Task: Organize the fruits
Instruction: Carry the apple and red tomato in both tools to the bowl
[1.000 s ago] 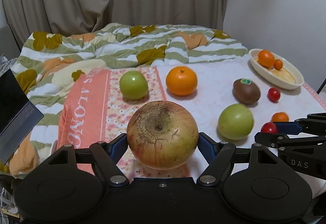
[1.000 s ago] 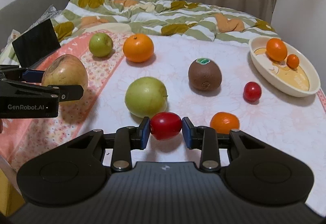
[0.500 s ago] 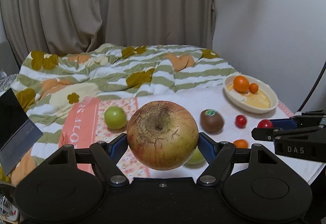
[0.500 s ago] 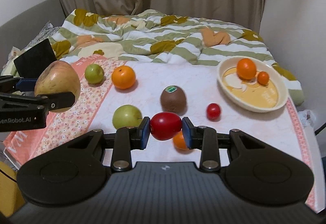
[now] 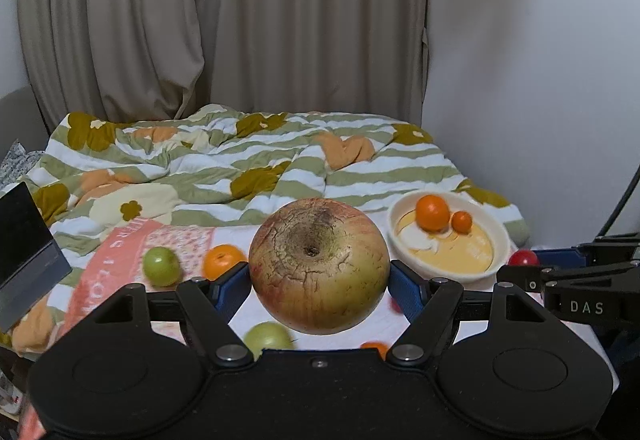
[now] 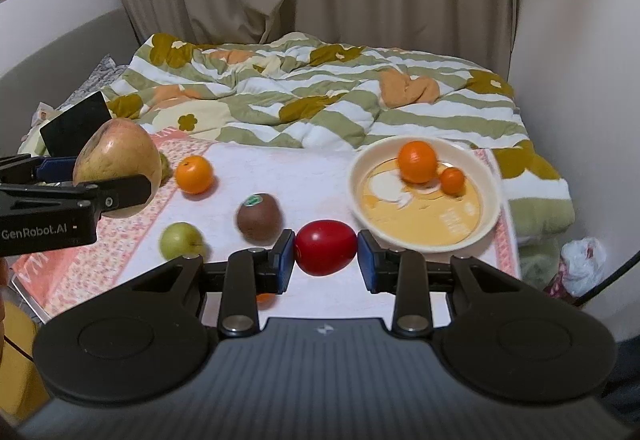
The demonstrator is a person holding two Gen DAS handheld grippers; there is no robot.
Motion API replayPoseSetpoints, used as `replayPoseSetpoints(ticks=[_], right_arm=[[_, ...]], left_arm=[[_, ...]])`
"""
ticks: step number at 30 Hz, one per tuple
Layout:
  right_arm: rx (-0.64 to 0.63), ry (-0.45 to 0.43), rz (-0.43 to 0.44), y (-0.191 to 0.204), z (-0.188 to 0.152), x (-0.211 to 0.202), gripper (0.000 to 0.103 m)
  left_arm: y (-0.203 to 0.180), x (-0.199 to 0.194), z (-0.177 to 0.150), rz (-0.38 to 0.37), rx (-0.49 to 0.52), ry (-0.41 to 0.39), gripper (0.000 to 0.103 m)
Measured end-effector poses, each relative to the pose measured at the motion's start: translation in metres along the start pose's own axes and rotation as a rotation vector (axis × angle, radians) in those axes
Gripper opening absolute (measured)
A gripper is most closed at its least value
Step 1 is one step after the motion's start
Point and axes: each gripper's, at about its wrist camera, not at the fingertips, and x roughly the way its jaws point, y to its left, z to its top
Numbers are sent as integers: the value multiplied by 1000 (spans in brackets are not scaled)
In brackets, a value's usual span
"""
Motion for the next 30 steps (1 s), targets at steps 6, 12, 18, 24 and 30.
replayPoseSetpoints(ticks=[6, 12, 18, 24, 30], right_arm=[[-21, 6, 9, -57, 7, 6, 49], [-15, 27, -2, -109, 15, 31, 49], [23, 45, -19, -145, 19, 58, 49], [42, 52, -61, -168, 22, 82, 49], [71, 79, -85, -180, 23, 104, 49]], left_arm=[[-44, 26, 10, -1, -31, 2, 78], [-80, 64, 23, -24, -23, 24, 78], [-108, 109, 30, -58, 30, 55, 78], [-129, 156, 29, -86, 112, 102, 78], [-139, 203, 19, -90, 188, 176, 78]])
